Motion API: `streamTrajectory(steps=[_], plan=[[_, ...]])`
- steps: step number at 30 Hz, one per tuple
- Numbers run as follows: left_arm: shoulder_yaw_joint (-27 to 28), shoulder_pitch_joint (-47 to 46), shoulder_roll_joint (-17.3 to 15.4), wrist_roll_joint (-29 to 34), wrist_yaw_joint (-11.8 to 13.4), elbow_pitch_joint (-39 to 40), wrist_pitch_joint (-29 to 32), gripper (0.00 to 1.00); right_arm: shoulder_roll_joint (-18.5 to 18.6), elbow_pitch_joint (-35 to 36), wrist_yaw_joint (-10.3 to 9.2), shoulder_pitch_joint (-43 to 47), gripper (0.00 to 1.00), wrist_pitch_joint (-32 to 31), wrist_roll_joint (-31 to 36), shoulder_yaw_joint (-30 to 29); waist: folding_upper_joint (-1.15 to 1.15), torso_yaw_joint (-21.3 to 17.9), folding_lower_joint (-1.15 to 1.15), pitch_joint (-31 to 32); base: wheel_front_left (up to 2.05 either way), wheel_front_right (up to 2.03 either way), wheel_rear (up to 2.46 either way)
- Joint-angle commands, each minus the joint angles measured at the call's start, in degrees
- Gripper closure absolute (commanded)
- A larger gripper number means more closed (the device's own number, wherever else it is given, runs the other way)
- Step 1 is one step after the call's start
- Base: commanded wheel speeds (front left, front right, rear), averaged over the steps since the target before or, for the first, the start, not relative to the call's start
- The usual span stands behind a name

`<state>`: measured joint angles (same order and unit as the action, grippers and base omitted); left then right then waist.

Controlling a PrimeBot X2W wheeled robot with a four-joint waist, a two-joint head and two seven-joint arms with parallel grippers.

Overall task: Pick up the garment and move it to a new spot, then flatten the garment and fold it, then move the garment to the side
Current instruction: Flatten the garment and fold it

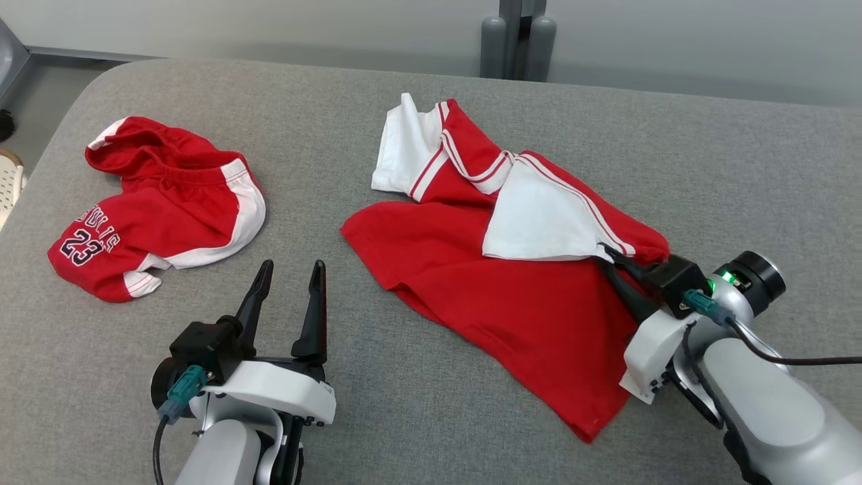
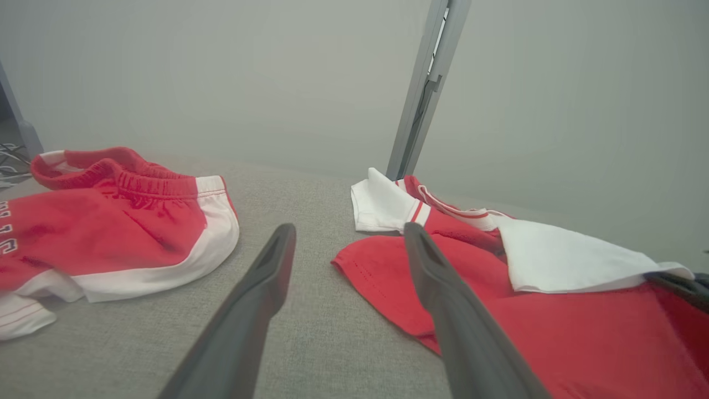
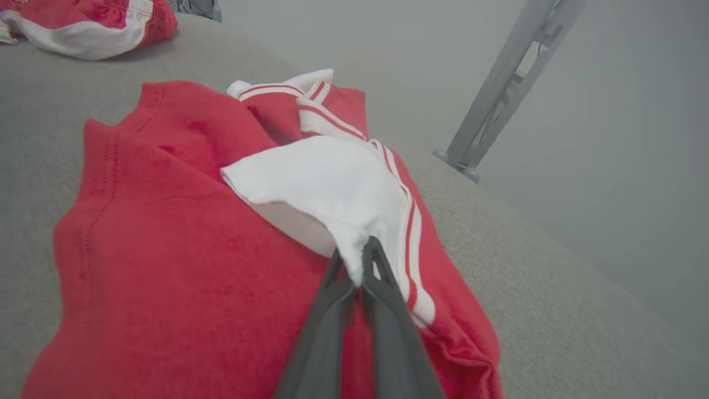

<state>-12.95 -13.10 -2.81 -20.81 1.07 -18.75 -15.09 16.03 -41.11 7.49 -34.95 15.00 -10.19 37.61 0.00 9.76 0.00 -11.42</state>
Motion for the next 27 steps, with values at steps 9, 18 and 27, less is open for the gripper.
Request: streamTrajectory(steps=[9, 18, 27], plan=[[0.91, 0.00, -0.17, 0.10, -0.13, -0.46, -0.09, 0.00, -1.83, 6.79, 0.01, -0.16, 1.00, 0.28, -14.08, -2.66, 0.00, -1.99, 0.00, 1.25, 0.00, 0.00, 0.00], [1.07, 0.52, -0.18, 0.18, -0.37, -1.02, -0.09, 0.00, -1.50, 9.26, 0.01, -0.83, 1.00, -1.15, -31.89, -2.38, 0.00, -3.92, 0.00, 2.52, 0.00, 0.00, 0.00], [1.23, 0.63, -0.17, 0.30, -0.43, -1.36, -0.09, 0.00, -3.19, 12.83, 0.01, 0.22, 1.00, -4.11, -46.62, -4.12, 0.00, -4.89, 0.00, 3.53, 0.00, 0.00, 0.00]])
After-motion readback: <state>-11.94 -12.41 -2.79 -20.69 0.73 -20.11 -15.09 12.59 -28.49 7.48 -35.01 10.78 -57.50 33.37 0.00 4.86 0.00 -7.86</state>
